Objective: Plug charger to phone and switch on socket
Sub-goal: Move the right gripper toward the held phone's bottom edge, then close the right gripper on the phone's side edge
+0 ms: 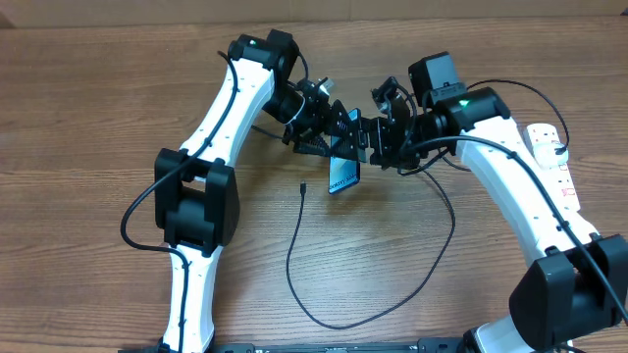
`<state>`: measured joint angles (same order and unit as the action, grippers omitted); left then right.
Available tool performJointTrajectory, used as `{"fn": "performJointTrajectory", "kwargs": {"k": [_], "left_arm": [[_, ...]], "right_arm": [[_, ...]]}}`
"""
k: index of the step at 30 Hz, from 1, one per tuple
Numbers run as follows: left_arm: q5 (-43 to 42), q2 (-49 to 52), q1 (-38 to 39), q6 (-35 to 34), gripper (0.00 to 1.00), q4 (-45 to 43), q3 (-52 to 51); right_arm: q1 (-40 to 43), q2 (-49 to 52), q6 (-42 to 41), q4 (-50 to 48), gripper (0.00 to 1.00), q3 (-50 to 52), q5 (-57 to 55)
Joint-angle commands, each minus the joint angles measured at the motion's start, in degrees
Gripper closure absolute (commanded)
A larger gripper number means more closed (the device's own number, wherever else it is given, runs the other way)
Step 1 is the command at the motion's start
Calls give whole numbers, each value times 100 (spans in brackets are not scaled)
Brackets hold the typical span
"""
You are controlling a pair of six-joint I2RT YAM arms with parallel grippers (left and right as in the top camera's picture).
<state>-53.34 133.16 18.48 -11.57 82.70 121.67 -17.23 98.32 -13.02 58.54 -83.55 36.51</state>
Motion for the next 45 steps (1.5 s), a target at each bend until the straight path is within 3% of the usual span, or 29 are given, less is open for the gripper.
{"fn": "performJointTrajectory", "kwargs": {"k": [1,5,11,37,43,45], "left_arm": [[-155,-22,44,83,37,-22,160],[-153,-22,42,83,37,-59,160],[-146,-22,42,83,37,-96,160],[-129,-22,42,63,36,-249,160],[-127,-22,42,63,36,-251,160],[-111,-22,42,63,35,-260,160]], "right_arm": [[-203,20,-597,-72,0,-76,-503],[-328,20,-822,-286,1,70,-496],[-350,28,-1102,-448,34,337,-492],[-564,94,-1364,-927,54,634,-951],[-568,136,-1541,-940,68,636,-946],[-568,144,-1598,-997,83,636,-933]]}}
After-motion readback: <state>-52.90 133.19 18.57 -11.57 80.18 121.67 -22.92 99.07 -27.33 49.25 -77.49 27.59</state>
